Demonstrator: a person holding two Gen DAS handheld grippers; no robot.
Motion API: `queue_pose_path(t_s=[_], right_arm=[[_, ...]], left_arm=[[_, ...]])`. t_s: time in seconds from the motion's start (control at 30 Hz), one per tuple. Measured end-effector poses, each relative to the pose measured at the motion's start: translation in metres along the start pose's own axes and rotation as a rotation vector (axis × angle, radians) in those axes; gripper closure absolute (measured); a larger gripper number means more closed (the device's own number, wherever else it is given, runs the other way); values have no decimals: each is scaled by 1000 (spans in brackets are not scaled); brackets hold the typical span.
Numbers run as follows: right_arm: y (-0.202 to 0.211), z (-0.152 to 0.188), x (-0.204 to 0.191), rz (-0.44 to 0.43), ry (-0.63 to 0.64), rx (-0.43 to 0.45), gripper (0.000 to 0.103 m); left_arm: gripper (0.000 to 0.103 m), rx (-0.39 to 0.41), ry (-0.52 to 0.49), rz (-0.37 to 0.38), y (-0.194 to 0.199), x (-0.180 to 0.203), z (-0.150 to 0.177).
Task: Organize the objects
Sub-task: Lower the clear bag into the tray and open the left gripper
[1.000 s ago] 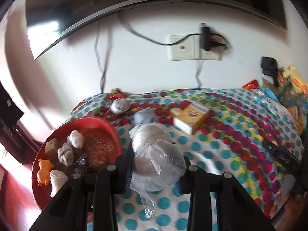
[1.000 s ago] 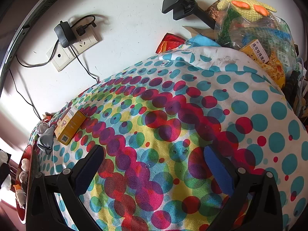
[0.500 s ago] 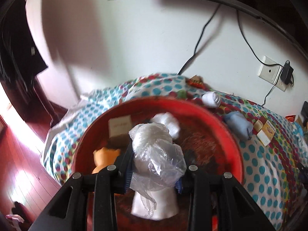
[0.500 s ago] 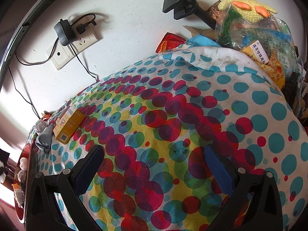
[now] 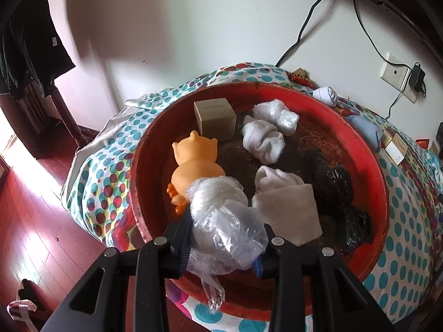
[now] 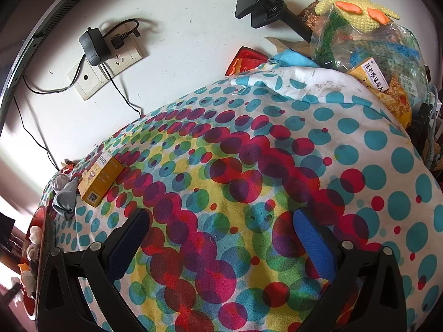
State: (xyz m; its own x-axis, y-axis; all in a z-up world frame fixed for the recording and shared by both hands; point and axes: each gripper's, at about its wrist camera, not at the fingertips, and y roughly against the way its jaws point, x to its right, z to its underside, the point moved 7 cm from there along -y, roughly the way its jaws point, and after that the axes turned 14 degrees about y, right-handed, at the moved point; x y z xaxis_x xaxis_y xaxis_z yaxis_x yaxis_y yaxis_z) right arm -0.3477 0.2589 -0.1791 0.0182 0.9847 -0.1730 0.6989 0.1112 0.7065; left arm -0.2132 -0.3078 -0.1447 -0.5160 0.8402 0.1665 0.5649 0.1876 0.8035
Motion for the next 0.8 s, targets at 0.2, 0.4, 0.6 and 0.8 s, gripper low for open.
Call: queue_pose_path(t_s=[0.2,0.4,0.6,0.8], right_arm=[[0,0,0,0,1,-1,0],[0,0,0,1,1,-1,0],[0,0,-1,1,1,-1,0],[0,-1,-1,0,0,-1,0]], left_arm=[[69,-13,-21,-19,-11,7,11],[69,-17,-22,-35,-20,8,20],[69,-12,-39,-41,-21,9,20],[69,6,-56,-53,-23,11,21]])
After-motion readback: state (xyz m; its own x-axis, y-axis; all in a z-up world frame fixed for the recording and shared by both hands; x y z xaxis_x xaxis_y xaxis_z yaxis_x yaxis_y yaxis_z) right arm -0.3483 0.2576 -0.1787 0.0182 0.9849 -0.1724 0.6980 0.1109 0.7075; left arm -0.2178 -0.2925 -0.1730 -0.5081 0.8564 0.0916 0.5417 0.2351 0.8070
